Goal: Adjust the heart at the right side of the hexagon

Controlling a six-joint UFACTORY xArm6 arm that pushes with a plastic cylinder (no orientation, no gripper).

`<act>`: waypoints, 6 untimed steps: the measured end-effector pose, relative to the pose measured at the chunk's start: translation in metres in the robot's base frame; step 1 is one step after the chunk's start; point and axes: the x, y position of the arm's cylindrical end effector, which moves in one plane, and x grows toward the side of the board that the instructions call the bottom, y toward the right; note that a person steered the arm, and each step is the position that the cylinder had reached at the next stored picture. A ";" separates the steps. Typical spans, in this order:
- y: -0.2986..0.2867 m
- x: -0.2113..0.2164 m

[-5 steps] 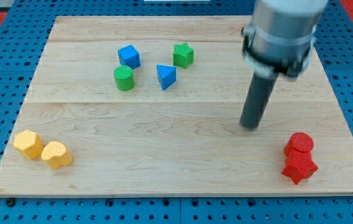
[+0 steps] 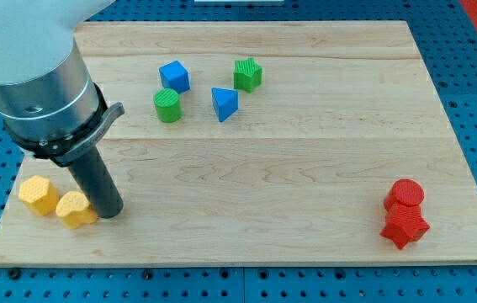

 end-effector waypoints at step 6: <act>-0.010 -0.005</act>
